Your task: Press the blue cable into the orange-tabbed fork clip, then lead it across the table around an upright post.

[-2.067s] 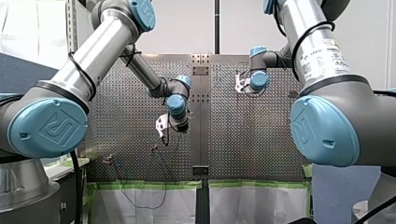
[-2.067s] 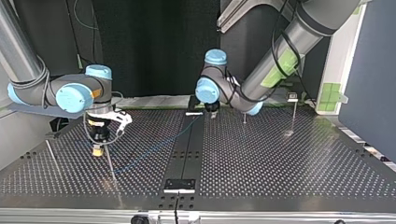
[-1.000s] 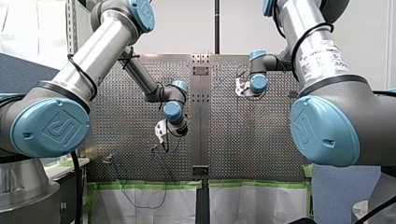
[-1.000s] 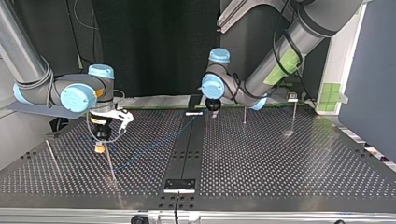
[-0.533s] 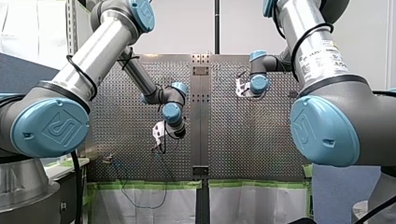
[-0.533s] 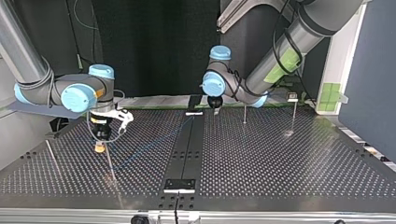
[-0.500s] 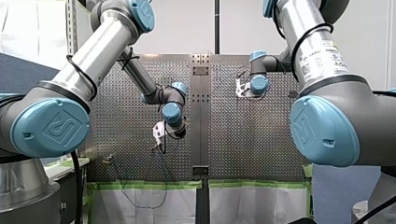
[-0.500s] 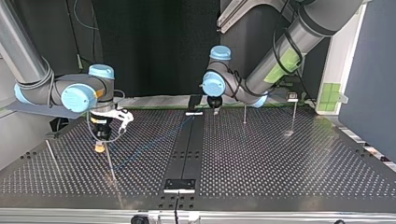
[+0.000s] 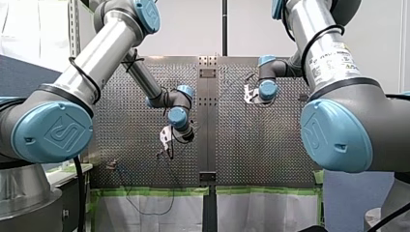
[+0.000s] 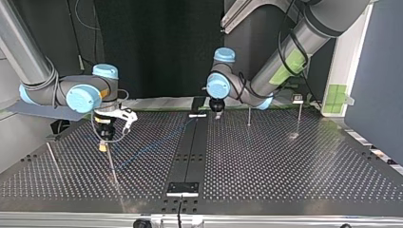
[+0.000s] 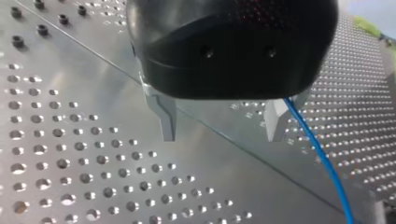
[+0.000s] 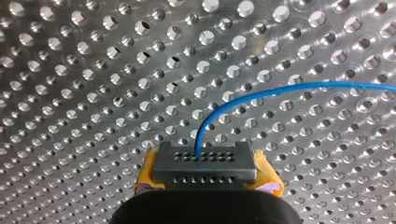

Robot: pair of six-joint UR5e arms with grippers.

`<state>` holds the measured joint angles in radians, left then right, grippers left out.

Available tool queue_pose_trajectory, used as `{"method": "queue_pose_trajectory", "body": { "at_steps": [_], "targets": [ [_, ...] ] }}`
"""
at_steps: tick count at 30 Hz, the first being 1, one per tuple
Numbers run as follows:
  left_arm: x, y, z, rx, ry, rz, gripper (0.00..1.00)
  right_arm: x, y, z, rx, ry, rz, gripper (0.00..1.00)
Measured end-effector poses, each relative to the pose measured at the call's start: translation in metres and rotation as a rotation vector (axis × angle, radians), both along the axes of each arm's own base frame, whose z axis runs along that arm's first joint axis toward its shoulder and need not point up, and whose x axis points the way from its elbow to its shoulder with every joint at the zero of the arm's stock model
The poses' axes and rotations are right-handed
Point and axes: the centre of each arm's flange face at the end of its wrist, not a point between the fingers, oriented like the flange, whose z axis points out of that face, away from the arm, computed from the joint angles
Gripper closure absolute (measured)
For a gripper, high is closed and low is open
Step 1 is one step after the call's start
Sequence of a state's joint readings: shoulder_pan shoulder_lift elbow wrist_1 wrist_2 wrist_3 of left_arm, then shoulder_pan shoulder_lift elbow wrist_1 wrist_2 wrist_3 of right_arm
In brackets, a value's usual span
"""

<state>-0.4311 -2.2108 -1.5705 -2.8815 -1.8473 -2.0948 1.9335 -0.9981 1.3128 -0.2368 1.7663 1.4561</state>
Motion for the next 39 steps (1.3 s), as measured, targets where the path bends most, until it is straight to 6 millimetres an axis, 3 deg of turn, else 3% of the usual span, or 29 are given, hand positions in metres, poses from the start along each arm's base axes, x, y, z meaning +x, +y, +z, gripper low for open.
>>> {"method": "queue_pose_trajectory", "body": {
  "at_steps": [12,34,39],
  "targets": [
    [0.006,0.012,0.000,0.025,-0.005,0.044,0.07,-0.003,0.003,-0.038,0.054,0.028,-0.021,1.00],
    [-0.004,0.036,-0.004,0.213,0.084,0.128,0.07,-0.003,0.003,-0.042,0.059,0.032,-0.024,1.00],
    [-0.008,0.038,-0.017,0.238,0.127,0.117,0.05,-0.003,0.004,-0.042,0.059,0.035,-0.023,1.00]
  ]
}}
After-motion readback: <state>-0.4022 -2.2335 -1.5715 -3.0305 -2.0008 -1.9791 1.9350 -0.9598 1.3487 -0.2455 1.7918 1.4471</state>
